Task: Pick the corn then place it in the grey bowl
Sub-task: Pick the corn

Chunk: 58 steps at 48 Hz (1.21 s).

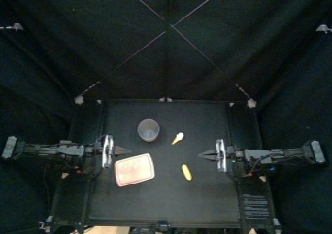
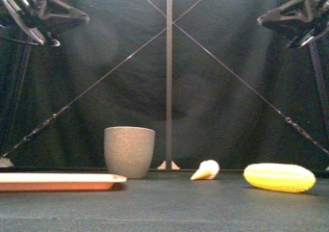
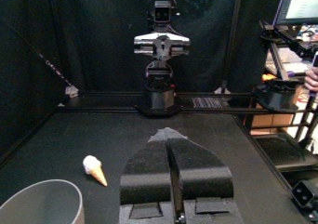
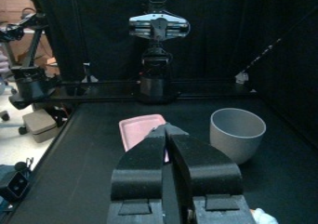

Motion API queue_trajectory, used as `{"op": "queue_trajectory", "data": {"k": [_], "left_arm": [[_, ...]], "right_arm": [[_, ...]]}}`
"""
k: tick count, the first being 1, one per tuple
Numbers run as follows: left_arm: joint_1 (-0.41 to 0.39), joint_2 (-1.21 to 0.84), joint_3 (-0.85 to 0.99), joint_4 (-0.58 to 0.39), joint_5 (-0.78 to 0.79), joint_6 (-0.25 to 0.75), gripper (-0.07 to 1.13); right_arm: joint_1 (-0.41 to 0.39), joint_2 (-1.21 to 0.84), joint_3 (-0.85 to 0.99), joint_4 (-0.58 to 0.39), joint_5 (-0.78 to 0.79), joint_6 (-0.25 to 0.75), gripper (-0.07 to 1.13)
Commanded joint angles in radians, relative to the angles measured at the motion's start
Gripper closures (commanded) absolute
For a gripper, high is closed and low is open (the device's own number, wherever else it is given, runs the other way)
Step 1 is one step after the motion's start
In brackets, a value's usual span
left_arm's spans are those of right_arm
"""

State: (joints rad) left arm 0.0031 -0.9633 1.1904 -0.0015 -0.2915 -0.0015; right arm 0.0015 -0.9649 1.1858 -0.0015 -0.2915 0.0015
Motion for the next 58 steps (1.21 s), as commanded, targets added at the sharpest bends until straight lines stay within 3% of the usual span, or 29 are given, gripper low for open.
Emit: {"op": "queue_trajectory", "data": {"k": [1,12,20,24,32,44,58], "left_arm": [[0.020,-0.028,-0.028,0.002,-0.003,0.005,1.00],[0.025,-0.077,-0.028,0.000,0.029,0.003,1.06],[0.028,-0.078,-0.029,-0.002,0.071,0.003,1.06],[0.028,-0.080,-0.028,-0.002,0.083,0.003,1.06],[0.028,-0.078,-0.026,-0.002,0.097,0.002,1.06],[0.028,-0.078,-0.028,-0.002,0.097,0.002,1.06],[0.026,-0.078,-0.025,-0.002,0.097,0.002,1.06]], "right_arm": [[-0.005,0.034,-0.008,0.026,0.003,0.014,1.02],[-0.002,0.163,-0.009,0.232,0.107,0.120,1.01],[0.048,0.247,-0.020,0.267,0.144,0.184,0.95],[0.072,0.284,-0.026,0.279,0.144,0.221,0.87],[0.120,0.376,-0.044,0.321,0.144,0.307,0.56],[0.129,0.552,-0.080,0.334,0.150,0.379,0.16],[0.143,0.735,-0.147,0.341,0.156,0.382,0.12]]}}
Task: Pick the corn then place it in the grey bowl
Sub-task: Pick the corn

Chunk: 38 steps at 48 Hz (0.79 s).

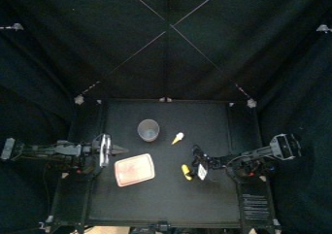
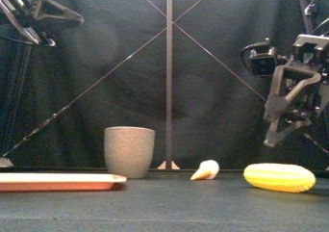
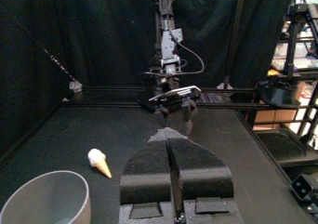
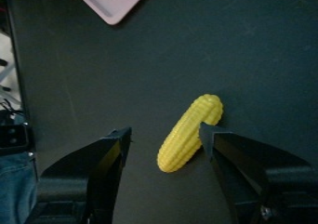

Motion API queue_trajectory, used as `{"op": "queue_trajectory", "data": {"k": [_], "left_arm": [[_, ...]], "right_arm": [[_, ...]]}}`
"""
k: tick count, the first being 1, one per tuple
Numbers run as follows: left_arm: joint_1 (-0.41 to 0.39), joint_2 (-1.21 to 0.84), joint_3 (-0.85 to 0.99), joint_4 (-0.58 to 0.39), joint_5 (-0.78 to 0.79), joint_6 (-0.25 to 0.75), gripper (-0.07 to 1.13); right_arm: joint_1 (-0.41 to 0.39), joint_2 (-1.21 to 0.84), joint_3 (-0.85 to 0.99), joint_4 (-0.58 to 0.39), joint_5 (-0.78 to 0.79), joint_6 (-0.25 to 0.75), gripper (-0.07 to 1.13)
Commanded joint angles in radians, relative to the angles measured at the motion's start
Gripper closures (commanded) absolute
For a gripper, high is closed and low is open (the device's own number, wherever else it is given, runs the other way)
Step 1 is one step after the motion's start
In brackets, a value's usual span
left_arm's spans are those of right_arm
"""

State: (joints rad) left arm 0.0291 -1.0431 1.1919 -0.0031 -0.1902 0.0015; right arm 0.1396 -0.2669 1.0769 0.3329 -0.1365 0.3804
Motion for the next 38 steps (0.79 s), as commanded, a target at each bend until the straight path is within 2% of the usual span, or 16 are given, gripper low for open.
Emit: {"op": "queue_trajectory", "data": {"k": [1,8,26,31,38], "left_arm": [[0.000,0.002,-0.026,0.000,-0.005,-0.002,1.06],[0.000,0.002,-0.023,0.000,-0.005,-0.003,1.06],[-0.002,0.000,-0.023,0.000,0.012,-0.003,1.06],[-0.002,0.002,-0.023,0.000,0.012,-0.003,1.06],[-0.002,0.002,-0.023,0.000,0.012,-0.003,1.06]], "right_arm": [[0.003,0.048,-0.041,0.011,0.005,0.003,0.12],[0.003,0.124,-0.060,0.040,0.014,0.002,0.12],[0.006,0.201,-0.112,0.037,0.015,0.000,0.15],[0.003,0.202,-0.118,0.028,0.020,0.000,0.24],[0.003,0.207,-0.124,0.026,0.023,-0.002,0.46]]}}
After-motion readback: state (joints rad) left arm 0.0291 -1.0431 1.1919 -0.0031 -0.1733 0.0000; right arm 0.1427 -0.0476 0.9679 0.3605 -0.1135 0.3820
